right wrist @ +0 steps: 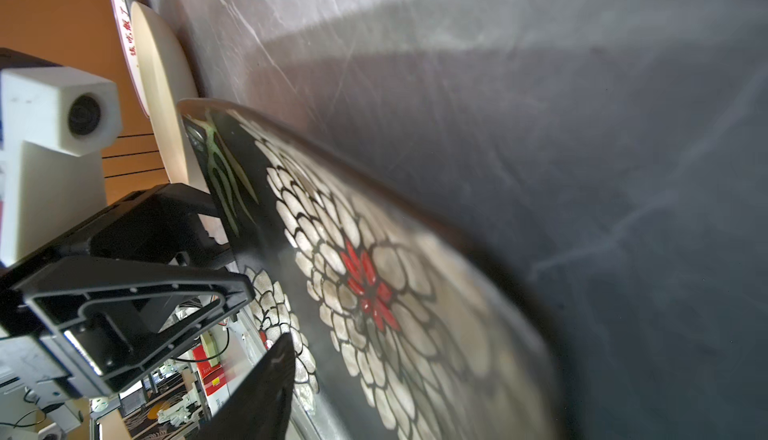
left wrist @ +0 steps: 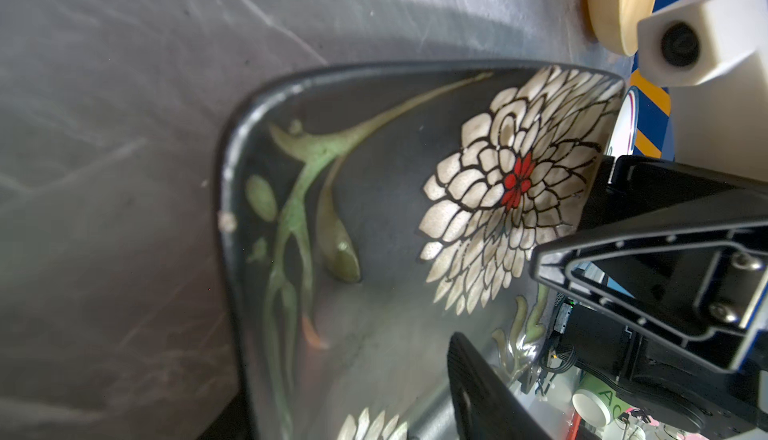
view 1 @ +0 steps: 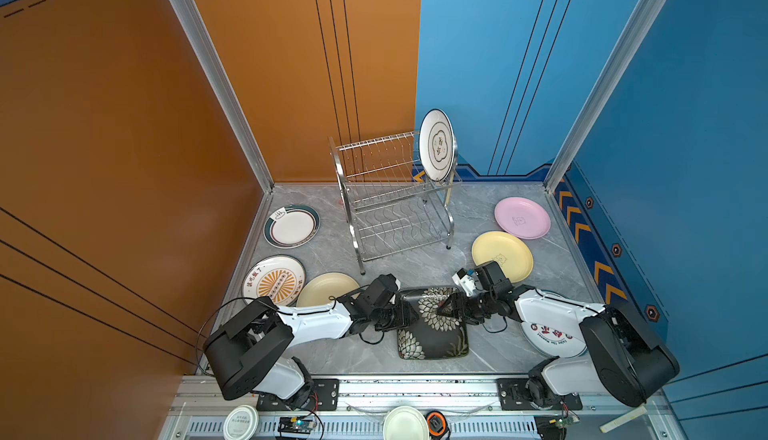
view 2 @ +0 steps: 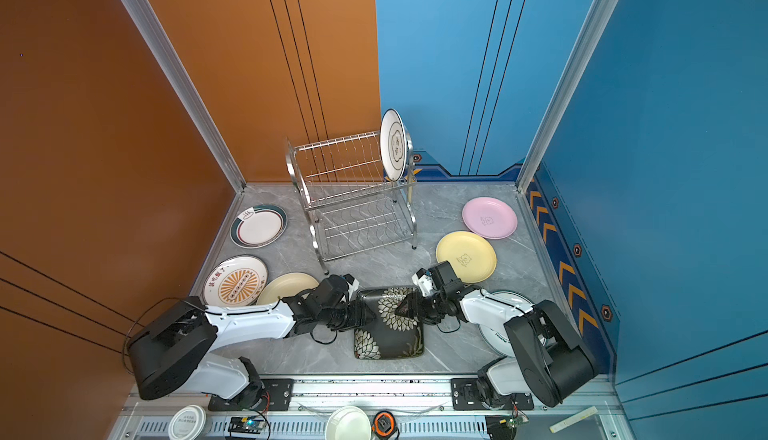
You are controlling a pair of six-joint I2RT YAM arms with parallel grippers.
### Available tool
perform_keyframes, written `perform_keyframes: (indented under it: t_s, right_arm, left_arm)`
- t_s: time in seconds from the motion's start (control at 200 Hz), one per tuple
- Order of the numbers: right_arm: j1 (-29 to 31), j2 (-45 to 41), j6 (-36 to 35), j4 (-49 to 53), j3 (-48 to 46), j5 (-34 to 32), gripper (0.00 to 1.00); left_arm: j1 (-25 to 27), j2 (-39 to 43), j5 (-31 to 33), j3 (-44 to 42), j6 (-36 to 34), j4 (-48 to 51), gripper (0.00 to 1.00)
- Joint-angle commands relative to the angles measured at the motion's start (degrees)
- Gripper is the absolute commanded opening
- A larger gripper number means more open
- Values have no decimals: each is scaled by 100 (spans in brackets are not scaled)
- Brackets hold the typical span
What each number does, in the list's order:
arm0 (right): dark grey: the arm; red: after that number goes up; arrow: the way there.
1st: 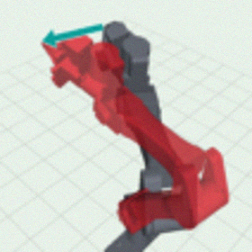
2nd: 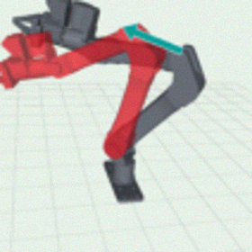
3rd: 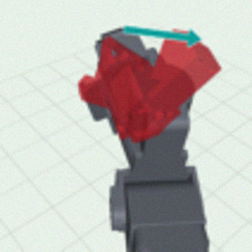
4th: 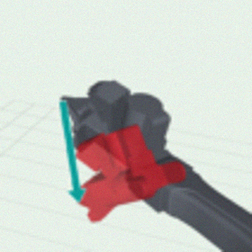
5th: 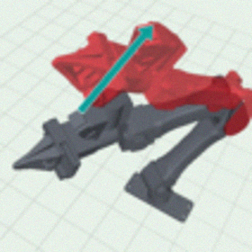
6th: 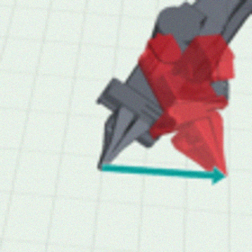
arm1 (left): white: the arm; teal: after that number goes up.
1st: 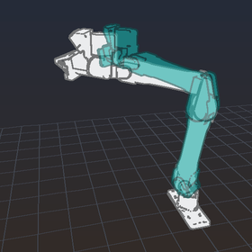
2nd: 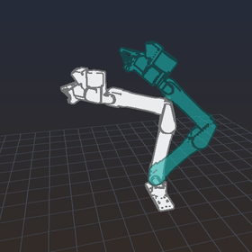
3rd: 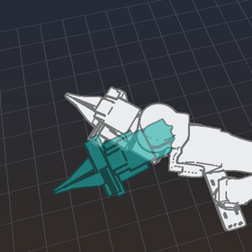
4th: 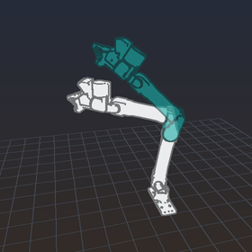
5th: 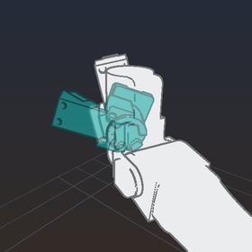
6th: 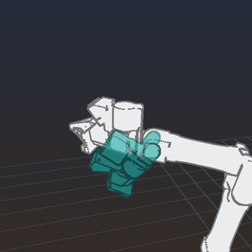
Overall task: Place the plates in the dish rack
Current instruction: 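Grip the dark square plate's edges with both grippers and tilt it up, then lift the dark plate upright with the right gripper while the left releases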
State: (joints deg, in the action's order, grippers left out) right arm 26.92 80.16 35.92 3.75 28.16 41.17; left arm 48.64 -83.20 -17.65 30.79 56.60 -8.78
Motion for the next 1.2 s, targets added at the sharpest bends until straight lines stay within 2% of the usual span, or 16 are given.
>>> perform_keyframes:
  t_s: [0.0,0.16,0.345,0.591,0.801,0.851,0.871,0.976,1.096,1.196]
  right_arm:
    - [138,117,167,-341,-196,243,59]
    - [82,-86,214,-518,-258,320,47]
    - [-65,-296,207,-526,-294,339,29]
    - [-293,-553,47,-248,-321,327,0]
    - [-524,-990,-62,195,-248,242,0]
    - [-571,-1194,-42,341,-181,180,0]
    - [-576,-1279,-41,429,-141,144,0]
    - [-591,-1853,-52,997,182,-188,0]
    - [-613,-2468,-63,1691,720,-617,0]
    - [-594,-2815,-101,2244,1289,-1047,0]
  left_arm:
    - [51,-170,-367,-121,4,-240,59]
    - [43,-162,-362,-103,26,-247,60]
    - [29,-67,-331,-104,66,-247,62]
    - [-49,245,-305,-120,123,-160,71]
    - [-303,912,-154,213,-190,805,84]
    - [-390,1083,-123,328,-303,1074,85]
    - [-428,1150,-112,363,-351,1180,91]
    - [-633,1529,-25,526,-530,1721,96]
    - [-864,1958,90,613,-622,2258,100]
    - [-1018,2234,213,648,-702,2544,98]
